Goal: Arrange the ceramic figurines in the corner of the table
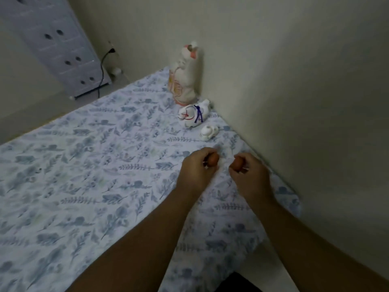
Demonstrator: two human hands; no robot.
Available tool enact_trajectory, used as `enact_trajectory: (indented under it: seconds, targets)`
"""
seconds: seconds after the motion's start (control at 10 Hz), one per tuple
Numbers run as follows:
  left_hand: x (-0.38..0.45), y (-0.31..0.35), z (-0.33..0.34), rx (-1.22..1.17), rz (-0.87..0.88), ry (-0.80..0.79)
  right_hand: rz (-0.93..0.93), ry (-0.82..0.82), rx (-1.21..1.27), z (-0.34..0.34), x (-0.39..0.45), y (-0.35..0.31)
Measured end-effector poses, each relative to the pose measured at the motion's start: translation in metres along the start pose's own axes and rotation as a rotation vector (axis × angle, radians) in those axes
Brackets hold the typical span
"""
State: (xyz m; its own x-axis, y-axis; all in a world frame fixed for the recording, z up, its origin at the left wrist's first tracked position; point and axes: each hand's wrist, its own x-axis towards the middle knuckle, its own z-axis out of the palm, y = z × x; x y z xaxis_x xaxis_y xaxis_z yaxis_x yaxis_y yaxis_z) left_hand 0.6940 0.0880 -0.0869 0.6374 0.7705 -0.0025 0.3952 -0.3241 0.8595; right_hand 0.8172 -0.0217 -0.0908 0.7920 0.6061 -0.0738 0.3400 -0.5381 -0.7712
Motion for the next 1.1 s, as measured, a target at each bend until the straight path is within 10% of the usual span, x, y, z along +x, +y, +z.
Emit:
enact_trajectory:
  seconds: [1.1]
  targets:
    - [0.004,0.007,0.011,0.023,-0.115,-0.021,-0.099,0.04,-0.221,-0.018,-0.009,0.012]
